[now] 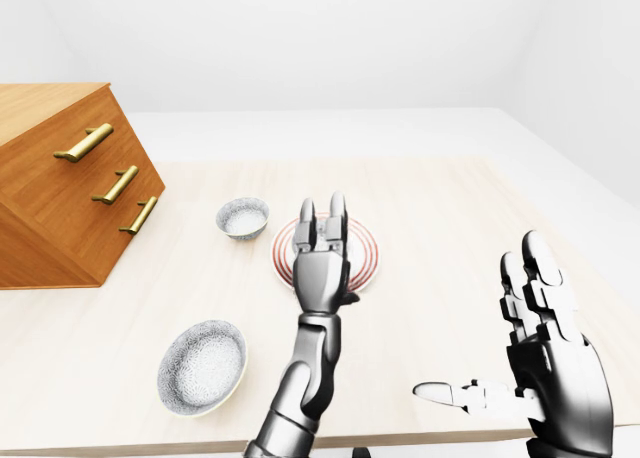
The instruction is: Put the bowl in the middle on the plate.
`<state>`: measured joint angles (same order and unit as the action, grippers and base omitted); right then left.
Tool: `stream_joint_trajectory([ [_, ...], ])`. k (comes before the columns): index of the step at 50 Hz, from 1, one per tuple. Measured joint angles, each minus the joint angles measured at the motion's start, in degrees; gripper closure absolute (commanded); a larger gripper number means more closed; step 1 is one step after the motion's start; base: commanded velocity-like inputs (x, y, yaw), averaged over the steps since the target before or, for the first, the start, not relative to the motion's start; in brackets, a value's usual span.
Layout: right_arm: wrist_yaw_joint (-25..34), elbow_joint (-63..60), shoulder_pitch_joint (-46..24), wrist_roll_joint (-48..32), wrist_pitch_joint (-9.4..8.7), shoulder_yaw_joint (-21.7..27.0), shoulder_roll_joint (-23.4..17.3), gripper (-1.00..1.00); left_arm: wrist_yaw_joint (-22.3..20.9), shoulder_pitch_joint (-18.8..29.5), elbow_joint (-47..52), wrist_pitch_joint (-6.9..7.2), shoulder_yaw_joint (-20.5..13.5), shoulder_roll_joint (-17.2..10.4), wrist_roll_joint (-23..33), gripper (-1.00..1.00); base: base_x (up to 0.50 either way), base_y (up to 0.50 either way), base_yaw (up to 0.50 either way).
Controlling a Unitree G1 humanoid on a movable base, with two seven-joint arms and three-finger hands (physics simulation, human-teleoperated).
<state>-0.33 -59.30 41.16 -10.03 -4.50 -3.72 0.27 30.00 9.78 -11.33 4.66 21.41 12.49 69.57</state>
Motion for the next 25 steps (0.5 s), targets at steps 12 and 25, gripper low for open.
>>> stream_joint_trajectory([
  [12, -0.23, -0.35, -0.05, -0.24, -0.37, -0.40, -0.28, -1.00, 0.00, -11.57, 23.75, 0.34, -3.06, -6.48, -9.45, -1.00, 0.00, 0.00, 0.00],
  [25, -0.56, -0.53, -0.14, -0.39, -0.50, -0.70, -0.57, -1.00, 0.00, -17.30, 33.59, 0.34, -10.30, -9.87, -17.58, -1.00, 0.00, 0.00, 0.00],
])
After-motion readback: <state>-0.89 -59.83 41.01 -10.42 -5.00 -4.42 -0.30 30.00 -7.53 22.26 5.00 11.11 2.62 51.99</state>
